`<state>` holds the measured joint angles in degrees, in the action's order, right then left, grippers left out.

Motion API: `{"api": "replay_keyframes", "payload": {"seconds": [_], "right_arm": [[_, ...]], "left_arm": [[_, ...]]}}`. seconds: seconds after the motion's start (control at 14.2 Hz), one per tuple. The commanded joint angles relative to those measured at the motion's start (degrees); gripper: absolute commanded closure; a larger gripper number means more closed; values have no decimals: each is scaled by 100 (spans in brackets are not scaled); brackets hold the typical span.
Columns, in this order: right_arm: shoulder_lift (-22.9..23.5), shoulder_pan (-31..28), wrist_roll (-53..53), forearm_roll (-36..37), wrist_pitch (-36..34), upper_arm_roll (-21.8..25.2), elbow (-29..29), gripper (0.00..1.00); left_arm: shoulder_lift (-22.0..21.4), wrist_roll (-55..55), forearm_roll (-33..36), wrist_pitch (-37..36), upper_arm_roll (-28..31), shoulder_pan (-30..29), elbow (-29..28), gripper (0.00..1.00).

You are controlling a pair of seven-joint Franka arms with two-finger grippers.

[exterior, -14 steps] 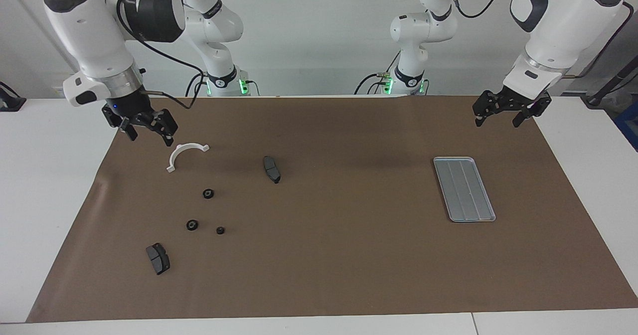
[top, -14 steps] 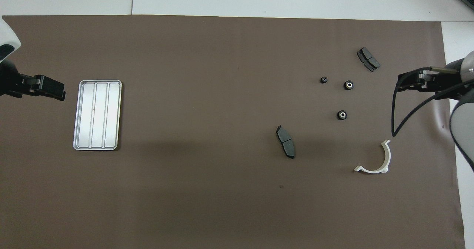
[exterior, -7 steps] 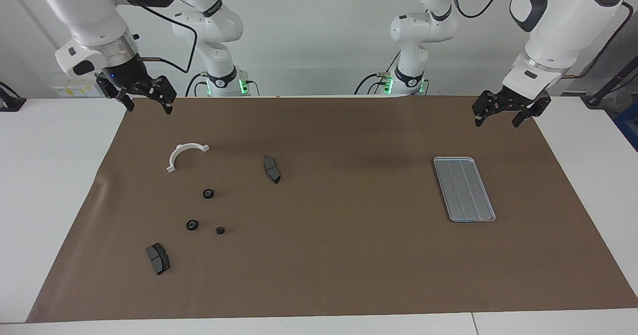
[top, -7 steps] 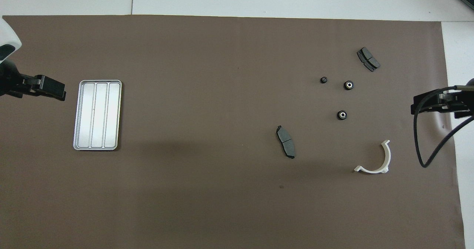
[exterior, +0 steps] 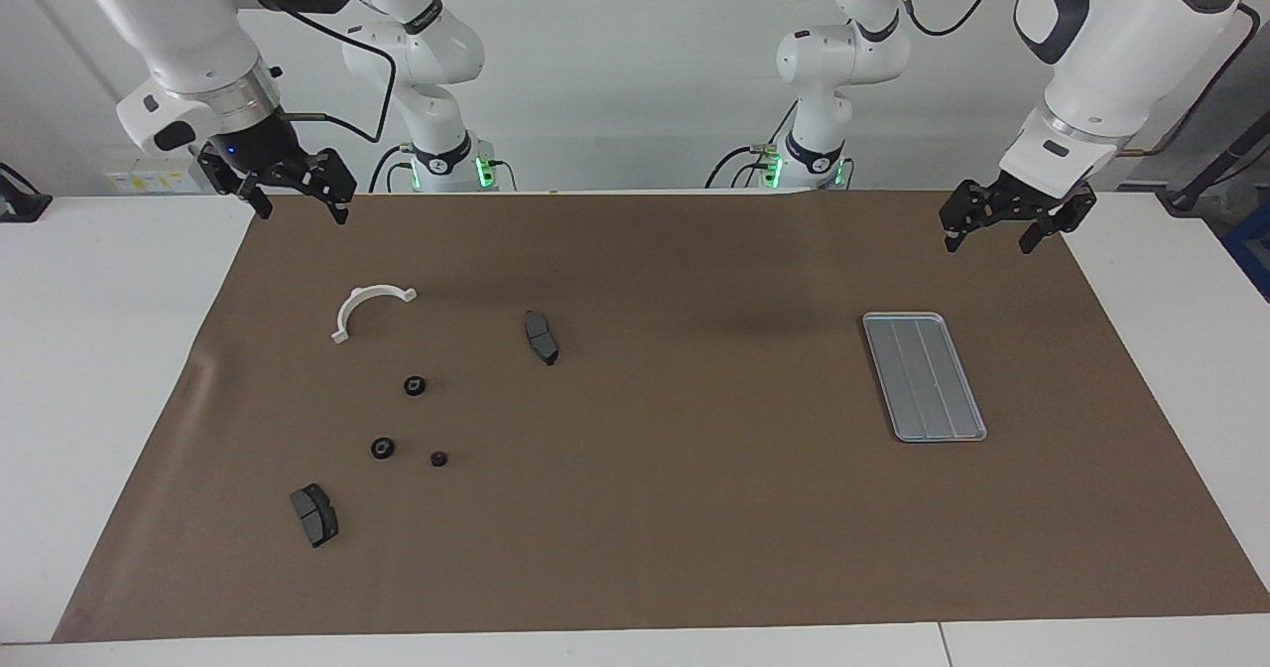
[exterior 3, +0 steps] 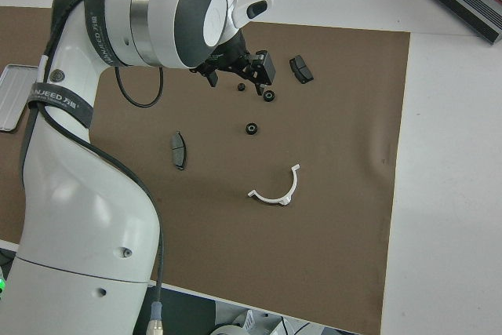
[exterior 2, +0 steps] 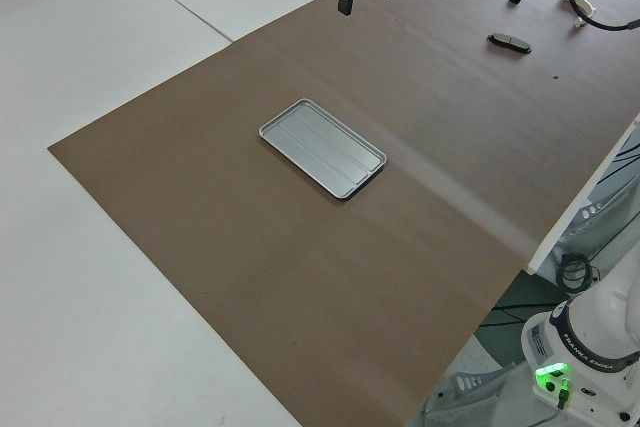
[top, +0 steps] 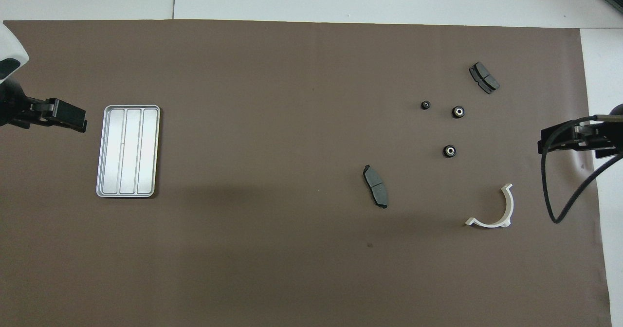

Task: Place bearing gear from tray to pile

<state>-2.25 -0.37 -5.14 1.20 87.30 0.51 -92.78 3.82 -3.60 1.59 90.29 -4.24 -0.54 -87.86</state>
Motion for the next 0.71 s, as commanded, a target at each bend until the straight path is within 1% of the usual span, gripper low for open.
{"api": "replay_keyframes", "payload": {"seconds": [0.0, 0.14, 0.64], "right_arm": [[-21, -25, 206, 91, -178, -25, 85, 0], [-21, -25, 206, 170, -161, -42, 94, 0], [-56, -25, 206, 65, -169, -60, 23, 0]], "left_arm": [[-145, 88, 131, 59, 38, 63, -161, 0], [-145, 79, 131, 68, 38, 63, -161, 0], [-136, 79, 131, 68, 38, 63, -161, 0]]}}
